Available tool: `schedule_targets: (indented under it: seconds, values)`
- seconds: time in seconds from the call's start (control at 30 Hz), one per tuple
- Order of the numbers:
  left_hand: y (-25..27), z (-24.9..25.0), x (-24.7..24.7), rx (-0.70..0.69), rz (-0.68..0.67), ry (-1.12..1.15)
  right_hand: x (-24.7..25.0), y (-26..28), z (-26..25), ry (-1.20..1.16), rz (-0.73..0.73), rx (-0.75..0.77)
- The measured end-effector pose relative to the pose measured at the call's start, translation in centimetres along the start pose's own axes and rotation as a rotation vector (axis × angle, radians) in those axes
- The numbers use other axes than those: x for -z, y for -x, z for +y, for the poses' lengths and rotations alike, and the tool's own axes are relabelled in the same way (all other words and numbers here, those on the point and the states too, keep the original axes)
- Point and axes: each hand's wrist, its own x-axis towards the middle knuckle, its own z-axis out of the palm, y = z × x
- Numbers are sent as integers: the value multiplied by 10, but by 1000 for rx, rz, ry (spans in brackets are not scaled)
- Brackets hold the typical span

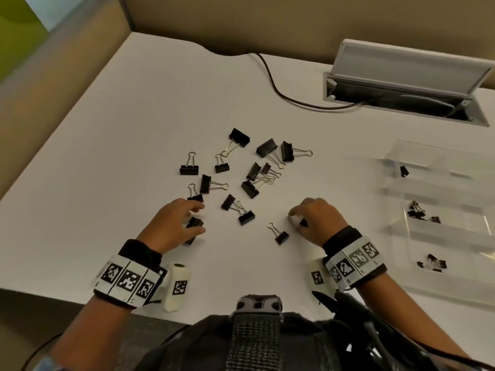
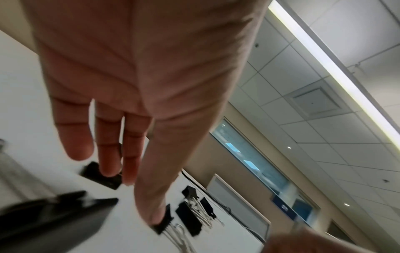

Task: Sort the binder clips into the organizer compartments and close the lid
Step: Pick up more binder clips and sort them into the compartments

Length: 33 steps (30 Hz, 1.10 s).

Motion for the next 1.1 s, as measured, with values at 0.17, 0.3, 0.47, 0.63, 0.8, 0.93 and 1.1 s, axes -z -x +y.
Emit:
schedule_targets:
  seconds: [0.17,0.3,0.47,0.63,0.8,0.93,1.1]
  values:
    - [-23,26,-7,-139,-91,-86,-4,-15,-34,-44,-5,179]
    - [-48,40,-20,-166,-172,-156,-9,-28,-53,-29,-28,242]
    - [-66,37,-30,-184,-150,-210,-15,-32,-63,-67,32,222]
    - [-65,35,-28,-182,-67,-129,-15,-27,-56,-129,53,177]
    - [-52,40,-24,-267,127,70,2,-10,-48,-516,281,74]
    - [-42,54,-29,-356,243,253,8,-5,-60,-802,476,-9]
    - [-38,63,-34,-463,309,262,-4,-9,-77,-847,515,-11]
